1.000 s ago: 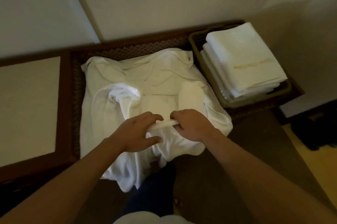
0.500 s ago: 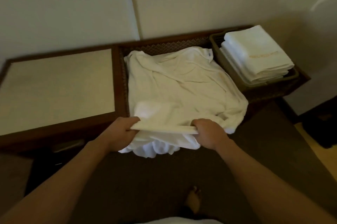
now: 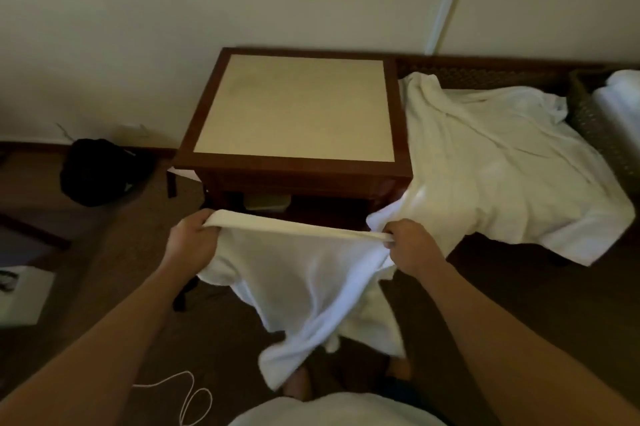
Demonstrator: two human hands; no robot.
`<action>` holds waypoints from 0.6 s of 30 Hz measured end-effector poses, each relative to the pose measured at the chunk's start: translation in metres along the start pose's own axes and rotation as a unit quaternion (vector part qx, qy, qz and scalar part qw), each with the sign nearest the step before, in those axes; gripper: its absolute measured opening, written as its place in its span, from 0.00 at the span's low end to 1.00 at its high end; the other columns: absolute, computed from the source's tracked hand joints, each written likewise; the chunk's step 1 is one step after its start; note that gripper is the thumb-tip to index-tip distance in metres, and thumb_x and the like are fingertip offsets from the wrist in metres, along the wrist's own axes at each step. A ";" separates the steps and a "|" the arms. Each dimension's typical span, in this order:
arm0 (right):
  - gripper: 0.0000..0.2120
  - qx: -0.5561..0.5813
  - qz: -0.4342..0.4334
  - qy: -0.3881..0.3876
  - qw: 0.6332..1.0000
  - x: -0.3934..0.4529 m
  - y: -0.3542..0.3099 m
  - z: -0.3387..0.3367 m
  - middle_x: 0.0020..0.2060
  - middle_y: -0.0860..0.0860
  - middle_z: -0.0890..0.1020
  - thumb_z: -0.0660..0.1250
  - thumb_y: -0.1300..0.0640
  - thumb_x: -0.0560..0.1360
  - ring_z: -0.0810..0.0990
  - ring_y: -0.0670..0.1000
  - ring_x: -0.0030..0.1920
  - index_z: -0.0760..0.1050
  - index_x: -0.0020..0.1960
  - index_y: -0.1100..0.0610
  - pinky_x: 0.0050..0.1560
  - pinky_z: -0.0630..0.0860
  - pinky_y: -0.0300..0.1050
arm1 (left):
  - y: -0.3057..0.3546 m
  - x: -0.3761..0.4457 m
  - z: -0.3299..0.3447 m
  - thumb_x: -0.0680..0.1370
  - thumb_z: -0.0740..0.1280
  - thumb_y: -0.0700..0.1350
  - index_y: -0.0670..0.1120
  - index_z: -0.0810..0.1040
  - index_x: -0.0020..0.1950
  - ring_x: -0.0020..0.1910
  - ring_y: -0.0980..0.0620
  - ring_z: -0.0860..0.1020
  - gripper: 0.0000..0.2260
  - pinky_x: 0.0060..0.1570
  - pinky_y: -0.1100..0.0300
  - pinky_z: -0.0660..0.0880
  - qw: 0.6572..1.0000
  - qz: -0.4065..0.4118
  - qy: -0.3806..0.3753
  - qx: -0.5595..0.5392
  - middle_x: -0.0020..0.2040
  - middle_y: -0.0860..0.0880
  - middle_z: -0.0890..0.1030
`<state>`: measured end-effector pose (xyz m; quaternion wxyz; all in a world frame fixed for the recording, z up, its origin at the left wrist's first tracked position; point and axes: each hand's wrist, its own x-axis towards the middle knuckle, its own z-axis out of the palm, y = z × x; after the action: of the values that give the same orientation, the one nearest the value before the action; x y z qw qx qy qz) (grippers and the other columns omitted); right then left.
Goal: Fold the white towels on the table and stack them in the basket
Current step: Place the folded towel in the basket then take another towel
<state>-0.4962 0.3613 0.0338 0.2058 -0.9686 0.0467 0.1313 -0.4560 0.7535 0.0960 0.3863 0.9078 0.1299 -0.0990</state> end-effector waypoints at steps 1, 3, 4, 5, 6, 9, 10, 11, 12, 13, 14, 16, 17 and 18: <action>0.11 -0.007 0.005 0.022 1.000 -0.002 -0.005 0.004 0.51 0.58 0.82 0.65 0.63 0.78 0.80 0.59 0.54 0.81 0.59 0.60 0.52 0.71 0.46 | -0.002 -0.001 -0.007 0.83 0.59 0.41 0.55 0.79 0.55 0.47 0.51 0.77 0.12 0.43 0.53 0.71 0.999 -0.011 0.020 -0.022 0.47 0.53 0.80; 0.12 0.009 0.048 0.048 0.998 -0.010 -0.007 0.007 0.53 0.60 0.83 0.64 0.65 0.78 0.80 0.59 0.55 0.81 0.59 0.62 0.56 0.72 0.47 | -0.008 -0.003 -0.017 0.83 0.59 0.42 0.56 0.78 0.56 0.46 0.52 0.75 0.12 0.48 0.51 0.71 0.995 -0.041 0.059 -0.065 0.46 0.55 0.78; 0.12 0.034 0.084 0.059 0.994 -0.015 -0.006 0.006 0.55 0.60 0.83 0.63 0.64 0.80 0.80 0.59 0.56 0.81 0.60 0.63 0.57 0.71 0.46 | -0.015 -0.004 -0.021 0.82 0.58 0.42 0.56 0.78 0.57 0.45 0.53 0.75 0.12 0.49 0.50 0.72 0.992 -0.059 0.073 -0.081 0.45 0.55 0.77; 0.12 0.067 0.121 0.072 0.988 -0.019 -0.006 0.007 0.57 0.60 0.83 0.61 0.62 0.82 0.79 0.59 0.57 0.81 0.60 0.63 0.57 0.70 0.46 | -0.021 -0.006 -0.025 0.82 0.58 0.42 0.55 0.79 0.56 0.45 0.53 0.75 0.12 0.49 0.50 0.72 0.990 -0.074 0.079 -0.086 0.45 0.55 0.78; 0.13 0.109 0.156 0.083 0.978 -0.023 -0.008 0.007 0.58 0.60 0.82 0.60 0.61 0.83 0.79 0.59 0.58 0.81 0.61 0.62 0.57 0.70 0.45 | -0.028 -0.009 -0.029 0.81 0.59 0.41 0.55 0.79 0.55 0.45 0.52 0.75 0.12 0.48 0.50 0.72 0.990 -0.080 0.078 -0.081 0.45 0.53 0.78; 0.14 0.286 0.233 0.133 0.920 -0.029 -0.035 0.011 0.57 0.59 0.80 0.57 0.60 0.85 0.76 0.57 0.55 0.78 0.64 0.61 0.55 0.71 0.48 | -0.037 -0.014 -0.035 0.81 0.60 0.40 0.55 0.79 0.45 0.43 0.52 0.75 0.13 0.48 0.50 0.73 0.993 -0.065 0.082 -0.059 0.43 0.51 0.78; 0.14 0.349 0.251 0.143 0.892 -0.029 -0.047 0.013 0.56 0.58 0.79 0.55 0.59 0.85 0.75 0.57 0.54 0.77 0.64 0.60 0.54 0.70 0.49 | -0.037 -0.015 -0.038 0.80 0.60 0.40 0.55 0.78 0.43 0.42 0.52 0.75 0.12 0.47 0.50 0.74 0.993 -0.059 0.091 -0.053 0.42 0.51 0.79; 0.13 0.395 0.257 0.163 0.867 -0.028 -0.059 0.015 0.55 0.58 0.79 0.55 0.59 0.85 0.75 0.57 0.55 0.76 0.62 0.60 0.53 0.70 0.49 | -0.036 -0.014 -0.040 0.80 0.61 0.41 0.53 0.79 0.43 0.42 0.51 0.76 0.11 0.46 0.50 0.74 0.993 -0.054 0.092 -0.040 0.41 0.49 0.79; 0.12 0.414 0.253 0.180 0.856 -0.027 -0.070 0.016 0.53 0.57 0.79 0.55 0.59 0.85 0.76 0.58 0.55 0.76 0.59 0.59 0.53 0.70 0.48 | -0.036 -0.013 -0.042 0.80 0.62 0.42 0.49 0.81 0.45 0.42 0.50 0.77 0.09 0.45 0.50 0.76 0.995 -0.049 0.083 -0.017 0.41 0.47 0.80; 0.11 0.407 0.235 0.184 0.863 -0.027 -0.083 0.014 0.50 0.54 0.79 0.56 0.59 0.85 0.77 0.58 0.56 0.77 0.56 0.58 0.52 0.70 0.47 | -0.034 -0.012 -0.043 0.80 0.64 0.44 0.45 0.82 0.45 0.42 0.48 0.79 0.08 0.44 0.49 0.77 0.997 -0.042 0.061 0.014 0.41 0.46 0.81; 0.09 0.382 0.207 0.175 0.883 -0.028 -0.096 0.013 0.48 0.51 0.79 0.58 0.59 0.84 0.78 0.58 0.56 0.77 0.55 0.57 0.49 0.70 0.44 | -0.031 -0.011 -0.042 0.80 0.64 0.45 0.44 0.82 0.45 0.42 0.46 0.80 0.10 0.44 0.48 0.78 0.998 -0.029 0.030 0.045 0.40 0.45 0.82; 0.13 0.341 0.097 0.081 0.931 -0.033 -0.126 0.004 0.54 0.45 0.78 0.66 0.55 0.81 0.78 0.51 0.58 0.75 0.65 0.53 0.47 0.70 0.38 | -0.020 -0.013 -0.034 0.81 0.65 0.47 0.43 0.83 0.43 0.42 0.45 0.82 0.12 0.43 0.48 0.79 0.995 0.021 -0.048 0.085 0.39 0.45 0.83; 0.24 0.322 0.025 0.000 0.946 -0.034 -0.140 0.003 0.59 0.42 0.76 0.71 0.51 0.79 0.76 0.46 0.59 0.70 0.72 0.50 0.50 0.71 0.38 | -0.010 -0.017 -0.027 0.82 0.66 0.48 0.45 0.83 0.44 0.41 0.46 0.82 0.11 0.42 0.52 0.79 0.990 0.050 -0.097 0.091 0.39 0.46 0.83; 0.34 0.292 -0.041 -0.085 0.952 -0.035 -0.155 0.002 0.63 0.40 0.73 0.74 0.47 0.76 0.75 0.44 0.60 0.64 0.77 0.46 0.53 0.72 0.39 | 0.002 -0.023 -0.018 0.81 0.68 0.48 0.47 0.84 0.45 0.41 0.49 0.82 0.09 0.40 0.56 0.78 0.982 0.081 -0.147 0.090 0.38 0.49 0.83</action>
<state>-0.5075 0.5049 0.1014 0.4877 -0.8527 0.0258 0.1857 -0.4753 0.7619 0.1165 0.3249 0.9217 -0.0115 -0.2115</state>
